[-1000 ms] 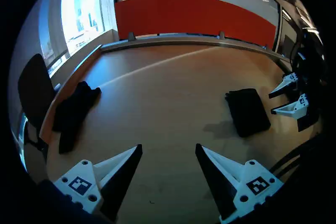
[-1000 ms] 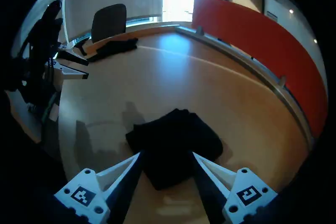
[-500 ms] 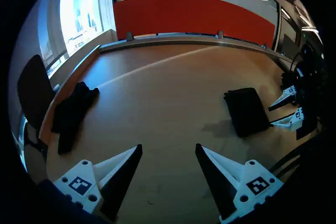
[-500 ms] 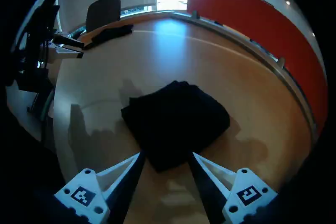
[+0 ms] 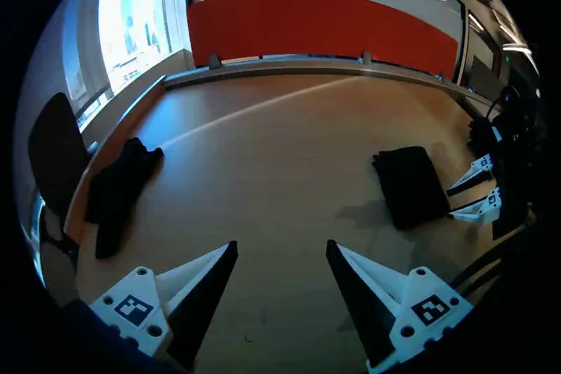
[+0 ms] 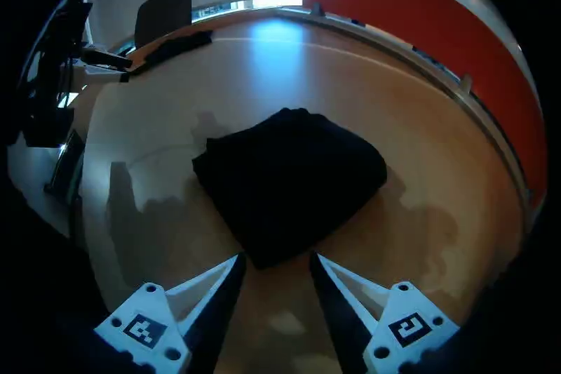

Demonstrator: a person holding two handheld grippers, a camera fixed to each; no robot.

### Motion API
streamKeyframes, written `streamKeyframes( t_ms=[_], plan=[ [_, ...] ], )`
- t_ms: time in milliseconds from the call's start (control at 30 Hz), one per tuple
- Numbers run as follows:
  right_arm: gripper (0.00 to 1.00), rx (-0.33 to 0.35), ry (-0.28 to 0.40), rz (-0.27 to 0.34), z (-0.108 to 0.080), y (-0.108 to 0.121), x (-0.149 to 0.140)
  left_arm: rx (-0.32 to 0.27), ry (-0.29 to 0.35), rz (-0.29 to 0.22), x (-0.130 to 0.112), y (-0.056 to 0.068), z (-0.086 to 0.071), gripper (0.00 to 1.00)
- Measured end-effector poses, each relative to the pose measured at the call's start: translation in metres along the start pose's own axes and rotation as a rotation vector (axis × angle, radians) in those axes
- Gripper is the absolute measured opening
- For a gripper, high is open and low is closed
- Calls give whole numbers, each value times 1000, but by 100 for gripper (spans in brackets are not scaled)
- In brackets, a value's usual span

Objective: Fold towel

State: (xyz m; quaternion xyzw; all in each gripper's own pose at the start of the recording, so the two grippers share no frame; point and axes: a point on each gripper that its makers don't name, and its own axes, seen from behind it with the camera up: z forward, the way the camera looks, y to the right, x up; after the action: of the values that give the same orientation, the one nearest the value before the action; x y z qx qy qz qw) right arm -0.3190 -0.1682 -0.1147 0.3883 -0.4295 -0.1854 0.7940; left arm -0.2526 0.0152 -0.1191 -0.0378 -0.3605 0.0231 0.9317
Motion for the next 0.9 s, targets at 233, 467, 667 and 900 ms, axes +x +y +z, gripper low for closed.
streamKeyframes(
  t_ms=[233,467,667,900],
  plan=[
    [42,1,-8,7,5,-4,-3,-2,1,2,0,1,0,94],
    [25,-8,-7,9,5,-3,-5,-2,-1,0,0,0,1,94],
    [24,-27,-8,22,2,6,-6,-3,-2,3,1,0,2,94],
    [6,-37,-8,33,0,11,-7,-6,-2,2,1,1,3,94]
  ],
)
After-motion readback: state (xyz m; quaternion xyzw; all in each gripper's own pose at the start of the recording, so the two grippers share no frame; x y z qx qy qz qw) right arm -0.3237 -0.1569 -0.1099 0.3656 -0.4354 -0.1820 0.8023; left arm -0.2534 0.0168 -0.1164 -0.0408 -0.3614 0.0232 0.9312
